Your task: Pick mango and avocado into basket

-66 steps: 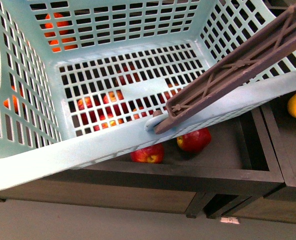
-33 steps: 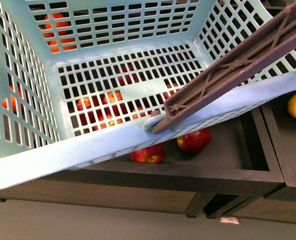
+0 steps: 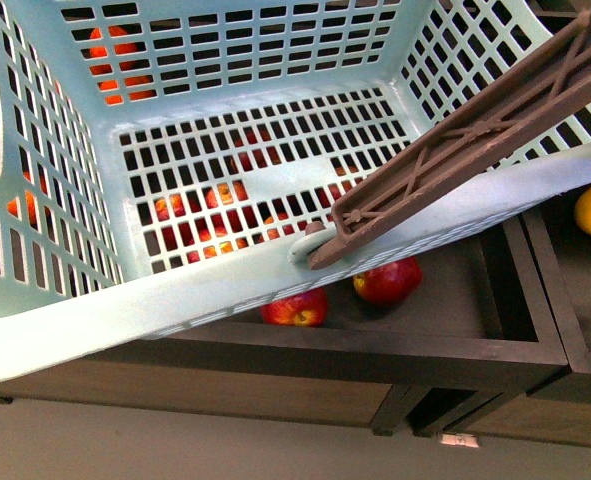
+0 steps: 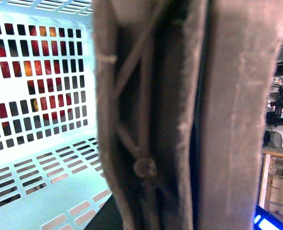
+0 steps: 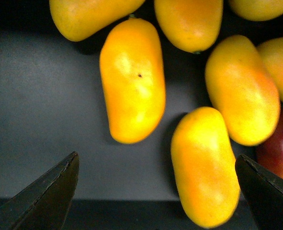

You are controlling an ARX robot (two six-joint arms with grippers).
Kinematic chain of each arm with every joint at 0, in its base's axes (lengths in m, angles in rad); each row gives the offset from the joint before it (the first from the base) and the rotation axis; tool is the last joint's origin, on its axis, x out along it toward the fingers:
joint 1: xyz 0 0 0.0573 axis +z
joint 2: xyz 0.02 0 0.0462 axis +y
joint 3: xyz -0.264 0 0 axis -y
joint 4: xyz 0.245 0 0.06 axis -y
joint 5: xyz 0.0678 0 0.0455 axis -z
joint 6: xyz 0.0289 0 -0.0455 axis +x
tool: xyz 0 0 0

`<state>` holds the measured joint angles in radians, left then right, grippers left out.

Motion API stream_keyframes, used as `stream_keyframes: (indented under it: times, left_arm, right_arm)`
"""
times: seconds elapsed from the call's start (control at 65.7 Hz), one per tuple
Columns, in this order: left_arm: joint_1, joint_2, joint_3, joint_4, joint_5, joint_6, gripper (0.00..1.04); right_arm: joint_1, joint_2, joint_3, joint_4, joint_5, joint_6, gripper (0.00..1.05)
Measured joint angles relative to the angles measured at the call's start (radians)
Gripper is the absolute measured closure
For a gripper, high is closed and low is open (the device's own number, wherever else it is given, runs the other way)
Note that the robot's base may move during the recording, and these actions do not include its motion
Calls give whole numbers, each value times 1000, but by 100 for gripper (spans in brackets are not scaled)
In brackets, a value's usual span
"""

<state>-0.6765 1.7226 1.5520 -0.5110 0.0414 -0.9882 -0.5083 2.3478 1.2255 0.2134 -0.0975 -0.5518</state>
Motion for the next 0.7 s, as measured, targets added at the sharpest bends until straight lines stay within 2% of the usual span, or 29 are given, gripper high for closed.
stream_keyframes:
  times: [0.259,0.7]
  left_arm:
    - [0,0,0,0,-1,0,91]
    - [0,0,0,0,0,0,91]
  right_arm:
    - [39,226,294,-143,8,-7,9]
    - [52,330,435,-197,29,-16,9]
